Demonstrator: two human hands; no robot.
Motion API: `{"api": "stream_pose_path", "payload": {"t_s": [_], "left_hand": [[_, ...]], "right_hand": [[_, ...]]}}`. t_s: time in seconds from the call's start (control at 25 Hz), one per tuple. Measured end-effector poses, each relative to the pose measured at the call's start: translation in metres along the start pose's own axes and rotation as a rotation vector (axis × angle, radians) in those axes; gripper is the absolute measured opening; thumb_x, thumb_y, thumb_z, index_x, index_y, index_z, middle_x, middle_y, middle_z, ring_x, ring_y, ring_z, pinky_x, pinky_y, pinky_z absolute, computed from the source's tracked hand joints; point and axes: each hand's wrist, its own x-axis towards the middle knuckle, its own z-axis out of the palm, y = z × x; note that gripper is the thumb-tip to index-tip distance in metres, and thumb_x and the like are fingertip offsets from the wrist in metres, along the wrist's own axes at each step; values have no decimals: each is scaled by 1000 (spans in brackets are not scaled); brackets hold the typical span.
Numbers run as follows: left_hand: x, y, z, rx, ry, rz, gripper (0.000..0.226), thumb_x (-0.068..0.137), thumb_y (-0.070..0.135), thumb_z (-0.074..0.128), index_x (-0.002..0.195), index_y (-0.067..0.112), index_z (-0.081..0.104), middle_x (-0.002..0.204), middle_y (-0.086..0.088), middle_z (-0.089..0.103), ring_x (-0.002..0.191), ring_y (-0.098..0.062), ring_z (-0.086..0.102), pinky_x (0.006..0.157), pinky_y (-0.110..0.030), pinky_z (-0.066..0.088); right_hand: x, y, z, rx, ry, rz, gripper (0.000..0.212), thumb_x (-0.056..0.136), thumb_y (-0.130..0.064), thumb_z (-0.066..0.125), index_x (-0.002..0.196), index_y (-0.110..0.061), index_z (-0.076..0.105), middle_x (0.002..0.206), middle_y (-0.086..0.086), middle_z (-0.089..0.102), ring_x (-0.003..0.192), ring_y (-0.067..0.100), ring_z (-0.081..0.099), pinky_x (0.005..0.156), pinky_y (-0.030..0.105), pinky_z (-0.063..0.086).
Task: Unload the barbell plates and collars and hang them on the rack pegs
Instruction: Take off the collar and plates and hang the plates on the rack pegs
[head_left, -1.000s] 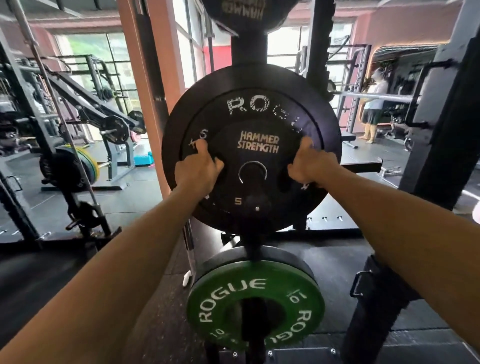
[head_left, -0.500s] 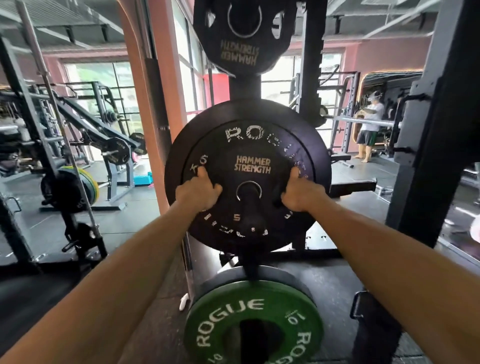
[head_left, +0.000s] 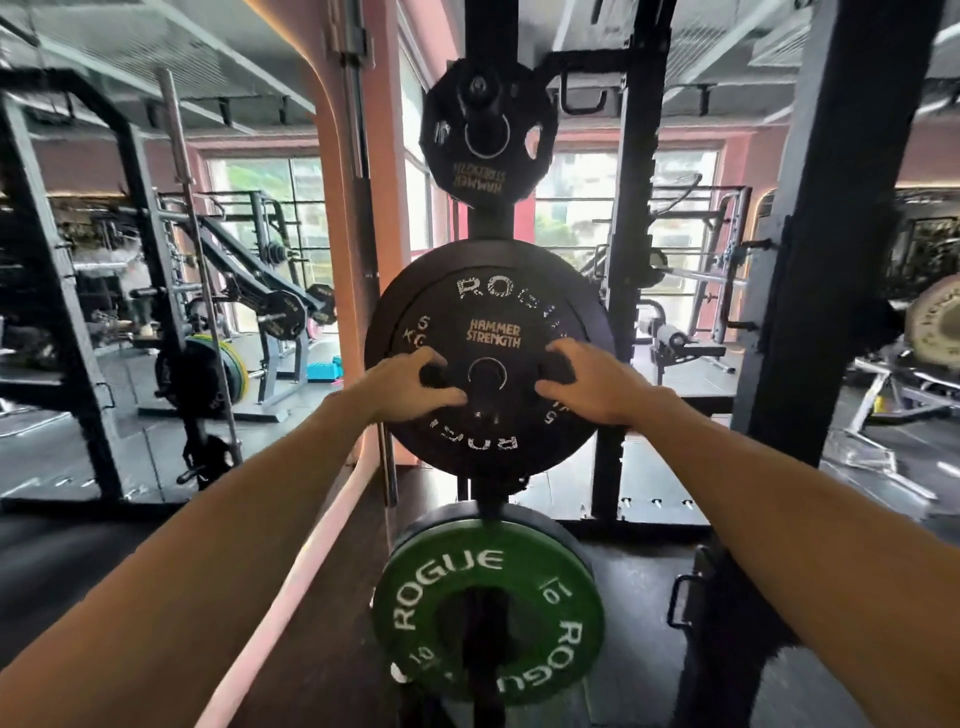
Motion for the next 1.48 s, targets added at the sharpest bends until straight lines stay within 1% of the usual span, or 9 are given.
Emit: {"api": "stream_pose_path", "payload": {"t_s": [0.28,0.4,0.56,0.84,1.0,1.12,1.2,1.32,1.48], "left_hand": [[-85,49,-38,-20,34,-3,65,77,55,73,130,25,50,125,-3,58,109,-21,55,98,-38,45],[-127,73,-43,-23,48,4,71,75,56,74,132,23,49,131,-3,56,116,-22,54,101,-40,44],[-194,112,-36,-7,59,10,67,81,48,72,136,18,48,137,-2,53,124,-22,50,95,-29,38],[-282,210,-6,-25,70,60,67,81,50,72,136,20,48,135,-3,54,116,-20,52,94,-30,39],[-298,280,9,-54,49,121,62,83,49,71,134,21,49,138,-4,51,114,-17,50,97,-29,37],[-300,331,29,-58,22,161,68,78,56,70,134,23,50,135,-1,53,117,-18,51,102,-35,41],[-295,371,47,-41,10,195,69,77,61,69,133,24,50,133,-2,56,113,-20,54,100,-37,43],[-282,430,78,-81,-17,224,72,79,59,68,138,25,46,132,-8,57,105,-18,52,95,-34,42],[-256,519,131,-145,-7,238,71,77,61,69,136,28,48,144,-4,47,125,-21,48,105,-39,38]], "right_hand": [[-69,-11,-54,-54,-1,-23,73,82,-62,56,144,-29,35,148,1,40,131,25,44,105,44,38],[-107,-10,-70,-15,-29,-13,76,83,-61,58,145,-24,34,148,3,41,130,26,45,102,41,37],[-178,3,-91,-52,-60,-3,85,77,-71,54,146,-26,30,148,3,41,131,26,44,106,49,37],[-305,41,-156,-125,-68,66,85,79,-73,50,149,-32,24,156,1,30,139,27,37,112,49,25],[-356,74,-199,-107,-51,124,82,79,-71,52,147,-32,27,155,2,31,139,26,35,114,51,24],[-390,112,-231,-138,-51,177,83,80,-72,52,147,-30,28,155,2,31,139,27,35,114,53,24],[-410,144,-252,-142,-33,218,82,78,-73,52,146,-31,30,154,-1,33,139,25,36,113,50,26],[-433,195,-283,-93,-18,256,82,77,-69,56,145,-31,32,154,-1,33,138,26,37,112,44,30],[-461,285,-330,-78,-10,282,82,81,-64,57,148,-28,26,150,5,37,133,29,41,110,47,33]]}}
